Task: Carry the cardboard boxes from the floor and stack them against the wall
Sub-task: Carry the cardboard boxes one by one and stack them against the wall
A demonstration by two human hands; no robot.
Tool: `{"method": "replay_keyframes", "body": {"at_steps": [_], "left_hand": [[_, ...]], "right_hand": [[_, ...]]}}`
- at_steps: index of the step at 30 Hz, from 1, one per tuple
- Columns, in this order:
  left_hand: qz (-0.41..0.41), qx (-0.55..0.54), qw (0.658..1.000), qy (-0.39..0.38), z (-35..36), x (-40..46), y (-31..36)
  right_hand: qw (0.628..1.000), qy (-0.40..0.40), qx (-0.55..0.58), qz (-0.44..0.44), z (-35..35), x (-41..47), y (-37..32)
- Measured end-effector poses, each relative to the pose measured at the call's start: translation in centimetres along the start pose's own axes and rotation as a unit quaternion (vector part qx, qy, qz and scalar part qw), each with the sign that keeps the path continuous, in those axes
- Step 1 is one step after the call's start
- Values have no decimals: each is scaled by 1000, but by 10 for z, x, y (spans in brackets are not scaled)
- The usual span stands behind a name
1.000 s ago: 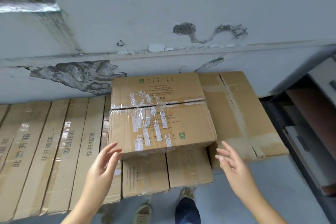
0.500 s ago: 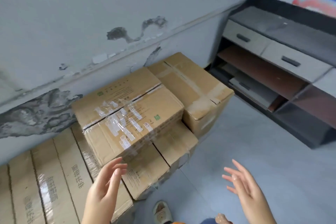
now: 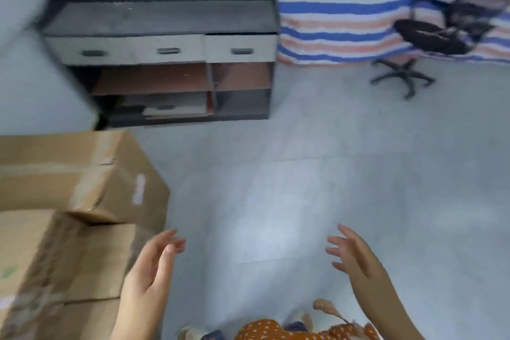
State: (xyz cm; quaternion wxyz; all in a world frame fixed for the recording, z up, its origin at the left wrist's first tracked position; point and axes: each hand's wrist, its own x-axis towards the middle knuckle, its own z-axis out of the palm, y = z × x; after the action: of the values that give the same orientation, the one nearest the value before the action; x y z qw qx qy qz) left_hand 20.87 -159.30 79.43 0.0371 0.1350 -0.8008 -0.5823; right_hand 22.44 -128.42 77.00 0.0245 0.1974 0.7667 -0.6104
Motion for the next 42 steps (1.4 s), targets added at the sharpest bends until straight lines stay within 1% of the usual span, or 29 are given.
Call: {"method": "replay_keyframes", "body": {"at_steps": [4, 7, 10, 14, 17, 20, 24, 28, 32, 35, 39, 42], "left_hand": [[35, 4, 996, -88, 108, 3, 32], [56, 5, 985, -162, 179, 0, 55], [80, 20, 974, -213, 235, -4, 77], [97, 38, 954, -282, 300, 1, 94], [111, 46, 937, -328, 351, 12, 108], [126, 33, 925, -357, 408, 25, 126], [139, 16, 899, -414, 498, 48, 157], [177, 16, 855, -488, 598, 68, 211], [220, 33, 795, -565, 699, 85, 258], [246, 46, 761, -599, 768, 80, 291], [244, 42, 745, -620, 851, 59, 309], [230, 33, 754, -614, 908, 35, 312]], "right_hand": [[995, 95, 2, 20, -101, -5, 32], [986, 165, 17, 36, -162, -9, 48], [974, 215, 46, 51, -204, -14, 58], [953, 284, 79, 67, -238, -15, 69], [925, 352, 116, 82, -258, -11, 80], [894, 411, 149, 99, -280, 2, 92], [855, 474, 180, 107, -330, 36, 101], [809, 549, 190, 88, -400, 82, 89], [777, 596, 192, 69, -457, 124, 84], [743, 636, 197, 64, -491, 140, 87], [706, 667, 214, 100, -535, 146, 121], [686, 678, 231, 129, -588, 150, 154]]}}
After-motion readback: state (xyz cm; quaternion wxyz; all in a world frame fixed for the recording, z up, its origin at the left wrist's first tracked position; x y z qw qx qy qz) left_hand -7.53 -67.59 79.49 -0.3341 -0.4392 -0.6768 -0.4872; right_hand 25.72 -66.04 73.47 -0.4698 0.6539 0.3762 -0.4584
